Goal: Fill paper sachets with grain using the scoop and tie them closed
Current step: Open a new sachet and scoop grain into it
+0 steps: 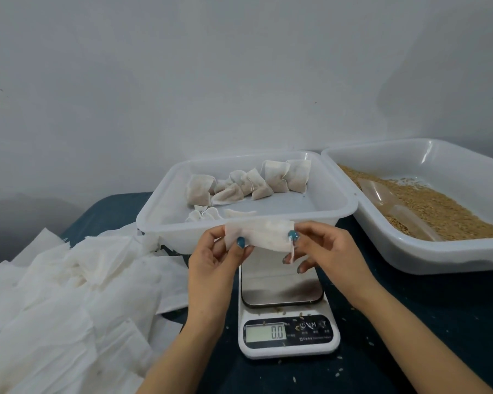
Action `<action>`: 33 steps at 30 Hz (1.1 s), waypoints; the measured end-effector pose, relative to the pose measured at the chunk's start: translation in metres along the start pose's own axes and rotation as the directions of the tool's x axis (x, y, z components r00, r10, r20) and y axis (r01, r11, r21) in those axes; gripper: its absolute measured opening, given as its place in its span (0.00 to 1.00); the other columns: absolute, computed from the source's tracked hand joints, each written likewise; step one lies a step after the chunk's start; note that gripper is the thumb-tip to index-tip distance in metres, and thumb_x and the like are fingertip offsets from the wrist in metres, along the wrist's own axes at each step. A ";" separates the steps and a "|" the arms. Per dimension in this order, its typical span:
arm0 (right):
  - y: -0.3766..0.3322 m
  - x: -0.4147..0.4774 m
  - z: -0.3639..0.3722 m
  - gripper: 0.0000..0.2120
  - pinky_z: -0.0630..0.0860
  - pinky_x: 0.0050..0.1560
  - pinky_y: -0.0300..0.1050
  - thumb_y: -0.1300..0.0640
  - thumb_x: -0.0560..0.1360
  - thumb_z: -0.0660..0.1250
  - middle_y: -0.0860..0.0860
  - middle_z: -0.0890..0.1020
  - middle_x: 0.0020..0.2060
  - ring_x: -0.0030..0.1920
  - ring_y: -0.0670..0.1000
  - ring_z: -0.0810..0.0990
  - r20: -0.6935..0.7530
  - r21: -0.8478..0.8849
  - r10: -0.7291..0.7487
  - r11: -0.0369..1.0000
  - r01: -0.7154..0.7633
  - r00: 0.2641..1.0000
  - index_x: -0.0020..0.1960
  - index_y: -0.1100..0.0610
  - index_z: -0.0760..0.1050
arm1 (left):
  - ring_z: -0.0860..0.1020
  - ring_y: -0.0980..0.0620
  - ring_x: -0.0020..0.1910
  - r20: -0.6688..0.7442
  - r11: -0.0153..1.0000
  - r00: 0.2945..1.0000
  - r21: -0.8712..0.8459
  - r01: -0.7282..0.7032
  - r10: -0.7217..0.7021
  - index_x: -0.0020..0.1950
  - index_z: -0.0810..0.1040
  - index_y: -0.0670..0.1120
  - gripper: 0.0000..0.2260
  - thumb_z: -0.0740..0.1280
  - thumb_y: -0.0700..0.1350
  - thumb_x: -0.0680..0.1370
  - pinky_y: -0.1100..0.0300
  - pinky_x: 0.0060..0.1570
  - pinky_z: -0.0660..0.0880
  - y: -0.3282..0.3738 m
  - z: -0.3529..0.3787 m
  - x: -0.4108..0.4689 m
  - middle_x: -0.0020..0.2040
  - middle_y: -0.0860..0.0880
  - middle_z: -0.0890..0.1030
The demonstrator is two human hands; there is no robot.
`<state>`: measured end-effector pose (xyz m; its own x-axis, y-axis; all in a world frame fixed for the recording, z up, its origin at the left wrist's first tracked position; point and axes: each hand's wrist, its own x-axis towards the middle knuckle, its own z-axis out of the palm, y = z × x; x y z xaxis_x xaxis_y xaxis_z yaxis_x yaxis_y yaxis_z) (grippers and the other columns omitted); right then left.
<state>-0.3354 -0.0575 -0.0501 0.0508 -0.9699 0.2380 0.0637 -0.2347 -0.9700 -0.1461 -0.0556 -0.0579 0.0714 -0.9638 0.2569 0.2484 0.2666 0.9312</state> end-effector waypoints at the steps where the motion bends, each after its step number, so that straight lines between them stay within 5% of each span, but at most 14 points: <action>1: 0.001 0.000 -0.001 0.06 0.78 0.32 0.38 0.60 0.76 0.69 0.54 0.86 0.41 0.38 0.52 0.86 -0.010 -0.044 -0.004 0.999 0.004 1.000 0.52 0.58 0.81 | 0.84 0.48 0.54 0.014 1.000 1.000 -0.001 0.006 -0.006 0.57 0.78 0.43 0.13 0.71 0.42 0.73 0.61 0.53 0.80 0.000 0.001 0.000 0.50 0.45 0.86; 7: 0.004 0.003 -0.004 0.07 0.78 0.34 0.36 0.65 0.76 0.70 0.49 0.86 0.41 0.39 0.49 0.86 -0.043 -0.177 -0.038 0.984 0.030 0.998 0.50 0.55 0.82 | 0.84 0.43 0.52 0.034 0.987 0.989 -0.074 0.146 -0.143 0.52 0.81 0.43 0.13 0.69 0.52 0.78 0.58 0.50 0.81 0.000 0.000 0.002 0.49 0.40 0.85; 12: 0.006 0.002 -0.004 0.07 0.79 0.35 0.38 0.63 0.73 0.74 0.50 0.86 0.39 0.36 0.45 0.83 -0.035 -0.233 -0.034 0.972 0.025 0.999 0.47 0.54 0.80 | 0.84 0.42 0.52 0.050 0.981 0.981 0.062 0.186 -0.190 0.55 0.82 0.42 0.07 0.67 0.37 0.79 0.59 0.46 0.81 -0.008 -0.007 0.004 0.49 0.42 0.86; 15: 0.003 0.002 -0.002 0.07 0.78 0.35 0.37 0.62 0.75 0.72 0.51 0.86 0.37 0.36 0.47 0.84 -0.036 -0.164 -0.015 0.986 0.009 0.999 0.49 0.55 0.76 | 0.83 0.37 0.51 0.027 0.978 0.981 0.093 0.187 -0.191 0.53 0.82 0.42 0.08 0.66 0.34 0.79 0.55 0.46 0.82 -0.012 -0.011 0.005 0.48 0.39 0.85; 24: -0.005 0.000 -0.002 0.08 0.80 0.37 0.38 0.67 0.74 0.70 0.54 0.87 0.44 0.43 0.52 0.86 0.001 -0.001 0.068 0.998 -0.068 0.998 0.47 0.60 0.71 | 0.85 0.45 0.51 0.002 0.981 0.982 0.015 0.191 -0.191 0.59 0.80 0.43 0.08 0.66 0.38 0.80 0.59 0.44 0.82 -0.013 -0.014 0.005 0.51 0.44 0.86; 33: -0.009 -0.002 0.000 0.13 0.81 0.37 0.38 0.57 0.68 0.71 0.56 0.87 0.43 0.43 0.53 0.87 -0.004 0.058 0.096 0.994 -0.095 0.995 0.47 0.61 0.71 | 0.85 0.45 0.50 -0.037 0.983 0.983 0.014 0.183 -0.182 0.59 0.79 0.43 0.09 0.67 0.38 0.80 0.58 0.43 0.82 -0.010 -0.011 0.002 0.49 0.44 0.86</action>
<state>-0.3358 -0.0530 -0.0414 0.0529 -0.9882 0.1440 0.1166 -0.1371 -0.9837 -0.1377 -0.0603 -0.0696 0.0606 -0.9955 0.0730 0.2441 0.0857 0.9660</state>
